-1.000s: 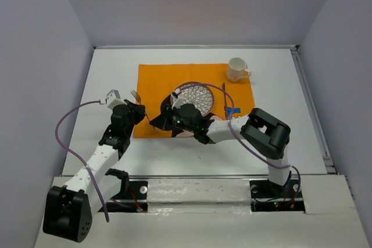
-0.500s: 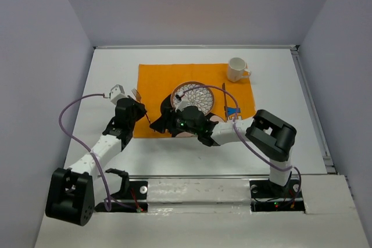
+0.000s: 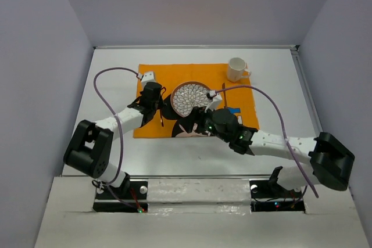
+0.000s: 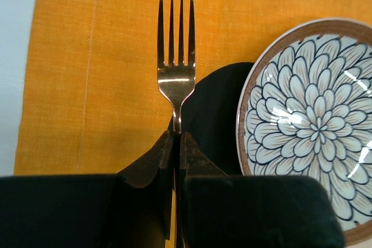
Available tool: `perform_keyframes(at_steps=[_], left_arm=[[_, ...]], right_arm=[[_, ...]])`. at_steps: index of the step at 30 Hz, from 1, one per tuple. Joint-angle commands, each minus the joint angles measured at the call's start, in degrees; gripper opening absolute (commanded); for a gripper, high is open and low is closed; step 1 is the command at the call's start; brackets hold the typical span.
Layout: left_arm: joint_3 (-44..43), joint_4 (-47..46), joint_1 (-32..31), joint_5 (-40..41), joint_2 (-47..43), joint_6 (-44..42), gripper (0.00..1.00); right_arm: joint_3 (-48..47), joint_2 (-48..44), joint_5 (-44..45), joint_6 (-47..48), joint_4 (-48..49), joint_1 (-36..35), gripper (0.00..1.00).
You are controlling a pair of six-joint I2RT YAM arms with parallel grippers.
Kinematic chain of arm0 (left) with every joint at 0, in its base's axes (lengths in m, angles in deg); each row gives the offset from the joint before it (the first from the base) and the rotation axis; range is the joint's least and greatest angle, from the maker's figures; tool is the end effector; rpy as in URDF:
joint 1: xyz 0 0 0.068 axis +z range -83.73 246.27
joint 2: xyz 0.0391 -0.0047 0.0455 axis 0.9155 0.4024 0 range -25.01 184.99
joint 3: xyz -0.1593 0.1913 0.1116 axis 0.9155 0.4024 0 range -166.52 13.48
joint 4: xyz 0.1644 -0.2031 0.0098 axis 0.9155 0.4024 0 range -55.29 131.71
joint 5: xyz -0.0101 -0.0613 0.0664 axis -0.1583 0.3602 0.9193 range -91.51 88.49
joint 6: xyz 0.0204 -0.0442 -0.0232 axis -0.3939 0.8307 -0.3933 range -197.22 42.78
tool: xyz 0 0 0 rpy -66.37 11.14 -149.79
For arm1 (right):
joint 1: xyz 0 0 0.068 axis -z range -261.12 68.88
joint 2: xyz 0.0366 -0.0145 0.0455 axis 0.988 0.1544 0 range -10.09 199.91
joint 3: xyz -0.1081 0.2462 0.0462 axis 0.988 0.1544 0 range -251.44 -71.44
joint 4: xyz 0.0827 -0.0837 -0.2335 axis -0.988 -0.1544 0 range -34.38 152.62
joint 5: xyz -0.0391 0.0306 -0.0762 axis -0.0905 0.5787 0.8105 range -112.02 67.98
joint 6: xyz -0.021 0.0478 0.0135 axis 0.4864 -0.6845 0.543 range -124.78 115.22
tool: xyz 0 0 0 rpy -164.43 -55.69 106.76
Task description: Set the dinner table for one person
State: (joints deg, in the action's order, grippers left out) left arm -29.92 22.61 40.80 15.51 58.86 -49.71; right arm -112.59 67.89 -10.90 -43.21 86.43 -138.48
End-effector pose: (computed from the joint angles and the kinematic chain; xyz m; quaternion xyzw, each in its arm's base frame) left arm 0.2864 -0.1250 0.2113 -0.0909 0.8479 -0.1122 0.5101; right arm 0.1693 0.2516 0.2484 -0.0686 0.7783 0.4087 0.4716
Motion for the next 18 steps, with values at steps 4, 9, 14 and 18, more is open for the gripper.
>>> perform_keyframes(at_steps=[4,9,14,18], left_arm=[[-5.03,-0.55,-1.07,2.59,6.11,-9.31,0.00],[-7.22,-1.88,-0.98,3.81,9.63,-11.16,0.00],[-8.02,-2.49,-1.07,3.55,12.62,-12.13,0.00],[-8.19,-3.98,-0.98,3.64,14.38,-13.09,0.00]], right_arm=[[8.00,-14.50,7.17,5.21,-11.85,1.99,0.71],[11.52,-21.45,7.69,5.56,-16.42,2.52,0.71],[12.41,-24.27,8.92,5.91,-19.24,2.52,0.71],[12.41,-23.75,8.93,6.18,-19.42,2.52,0.71]])
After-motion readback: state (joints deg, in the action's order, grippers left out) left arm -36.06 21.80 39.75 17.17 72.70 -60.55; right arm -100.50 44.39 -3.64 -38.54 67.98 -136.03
